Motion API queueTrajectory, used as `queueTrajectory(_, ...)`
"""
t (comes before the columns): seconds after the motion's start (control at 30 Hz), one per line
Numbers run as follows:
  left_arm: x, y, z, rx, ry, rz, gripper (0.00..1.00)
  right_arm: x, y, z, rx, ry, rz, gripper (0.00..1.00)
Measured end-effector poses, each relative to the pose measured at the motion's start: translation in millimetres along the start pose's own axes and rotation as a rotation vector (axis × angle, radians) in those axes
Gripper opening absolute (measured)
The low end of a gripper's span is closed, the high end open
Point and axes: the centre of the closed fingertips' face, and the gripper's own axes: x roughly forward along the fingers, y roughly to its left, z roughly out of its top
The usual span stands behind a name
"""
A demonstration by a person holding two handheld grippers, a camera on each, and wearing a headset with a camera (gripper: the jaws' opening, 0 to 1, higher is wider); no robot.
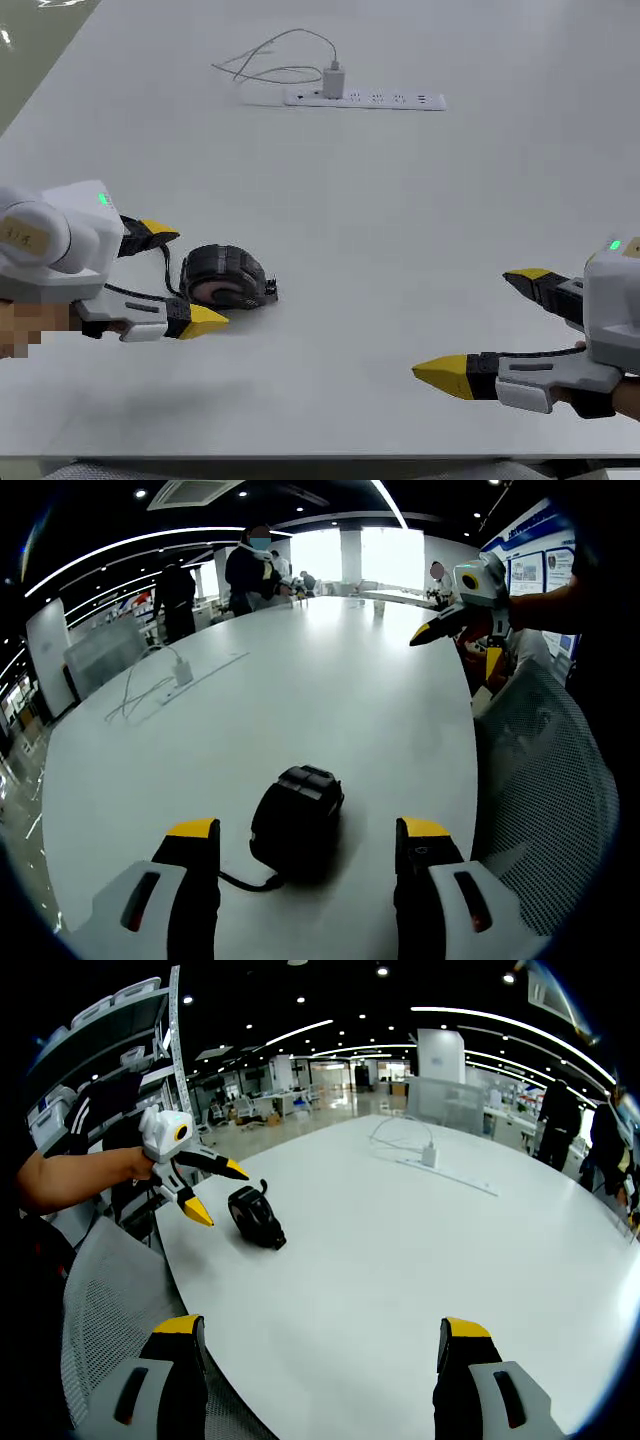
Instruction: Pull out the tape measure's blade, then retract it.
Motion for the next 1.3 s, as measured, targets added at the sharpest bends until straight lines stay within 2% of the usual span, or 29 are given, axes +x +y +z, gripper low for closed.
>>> queueTrajectory(0.03, 1.2, -0.2, -0.2, 0.006, 0.001, -0.014, 0.67, 0.5, 0.3, 0.3, -0.001, 0.001, 0.001, 0.95)
queueTrajectory(0.07, 3.3, -2.8, -1.0, 0.022, -0.002, -0.049, 0.65, 1.2, 1.0, 1.1, -0.001, 0.001, 0.002, 0.95)
queueTrajectory(0.1, 4.0, -3.4, -2.7, 0.025, 0.009, -0.054, 0.61, 1.8, 1.4, 1.5, -0.002, 0.002, 0.002, 0.95)
queueTrajectory(0.2, 9.0, -3.5, -5.1, 0.067, 0.014, -0.084, 0.59, 4.1, 1.9, 2.2, -0.005, 0.008, 0.006, 0.95)
queueTrajectory(0.3, 13.5, -6.2, -2.3, 0.112, -0.015, -0.129, 0.57, 5.8, 2.7, 3.6, -0.007, 0.010, 0.009, 0.95)
queueTrajectory(0.47, 22.8, -6.9, -10.6, 0.160, 0.024, -0.192, 0.53, 8.0, 5.0, 3.8, -0.011, 0.017, 0.016, 0.95)
queueTrajectory(0.6, 29.3, -9.8, -12.6, 0.199, 0.037, -0.215, 0.51, 8.8, 5.6, 3.4, -0.012, 0.020, 0.018, 0.95)
queueTrajectory(0.73, 35.7, -5.4, -12.9, 0.212, 0.034, -0.211, 0.46, 10.1, 4.8, 3.0, -0.010, 0.025, 0.017, 0.95)
queueTrajectory(1.0, 37.6, -0.7, -10.7, 0.202, 0.039, -0.216, 0.36, 15.5, 5.7, 6.0, -0.012, 0.024, 0.025, 0.95)
queueTrajectory(1.3, 38.6, 1.2, -10.7, 0.209, 0.054, -0.215, 0.31, 22.5, 5.1, 8.0, -0.020, 0.026, 0.038, 0.94)
